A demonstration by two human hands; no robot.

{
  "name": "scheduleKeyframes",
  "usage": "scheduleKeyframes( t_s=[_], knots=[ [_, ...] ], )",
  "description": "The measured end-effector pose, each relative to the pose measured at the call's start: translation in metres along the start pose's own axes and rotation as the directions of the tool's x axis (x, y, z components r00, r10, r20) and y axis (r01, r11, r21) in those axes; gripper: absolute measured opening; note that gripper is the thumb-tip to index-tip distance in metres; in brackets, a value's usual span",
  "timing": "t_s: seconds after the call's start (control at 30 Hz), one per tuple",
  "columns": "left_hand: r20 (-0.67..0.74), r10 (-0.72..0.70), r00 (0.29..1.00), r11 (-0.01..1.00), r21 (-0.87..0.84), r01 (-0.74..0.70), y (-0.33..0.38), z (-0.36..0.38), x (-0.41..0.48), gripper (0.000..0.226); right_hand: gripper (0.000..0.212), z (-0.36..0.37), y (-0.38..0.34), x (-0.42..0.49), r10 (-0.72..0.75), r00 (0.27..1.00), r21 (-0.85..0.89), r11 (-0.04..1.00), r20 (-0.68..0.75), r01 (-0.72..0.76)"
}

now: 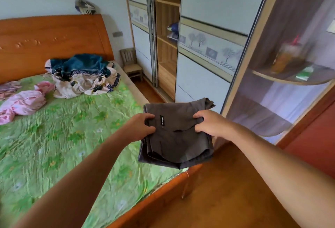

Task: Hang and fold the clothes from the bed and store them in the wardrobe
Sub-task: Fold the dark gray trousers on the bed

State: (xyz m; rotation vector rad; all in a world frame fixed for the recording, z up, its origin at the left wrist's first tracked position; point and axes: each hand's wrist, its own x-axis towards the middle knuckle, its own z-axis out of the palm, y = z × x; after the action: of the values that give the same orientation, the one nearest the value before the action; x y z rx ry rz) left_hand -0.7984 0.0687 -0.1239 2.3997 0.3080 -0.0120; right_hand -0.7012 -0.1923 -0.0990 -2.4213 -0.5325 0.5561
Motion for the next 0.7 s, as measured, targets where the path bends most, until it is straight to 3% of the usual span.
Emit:
scheduleKeyframes(
  t_s=[0.2,0.5,0.7],
  knots=[
    [0.007,-0.024,1.0,0.998,0.062,0.023,0.056,0.037,0.049,0.062,0.06,-0.062,0.056,0.035,-0.03,0.998,-0.074,0.997,0.051,0.034],
    [-0.03,-0.097,0.995,0.993,0.061,0.098,0.07,0.051,0.171,0.063,0.055,-0.109,0.079,0.166,-0.106,0.991,-0.148,0.982,0.085,0.117],
    [-0.052,-0.095,0.994,0.993,0.071,0.098,0.097,0.049,0.258,0.059,0.063,-0.157,0.088,0.249,-0.105,0.992,-0.146,0.983,0.069,0.114]
  ],
)
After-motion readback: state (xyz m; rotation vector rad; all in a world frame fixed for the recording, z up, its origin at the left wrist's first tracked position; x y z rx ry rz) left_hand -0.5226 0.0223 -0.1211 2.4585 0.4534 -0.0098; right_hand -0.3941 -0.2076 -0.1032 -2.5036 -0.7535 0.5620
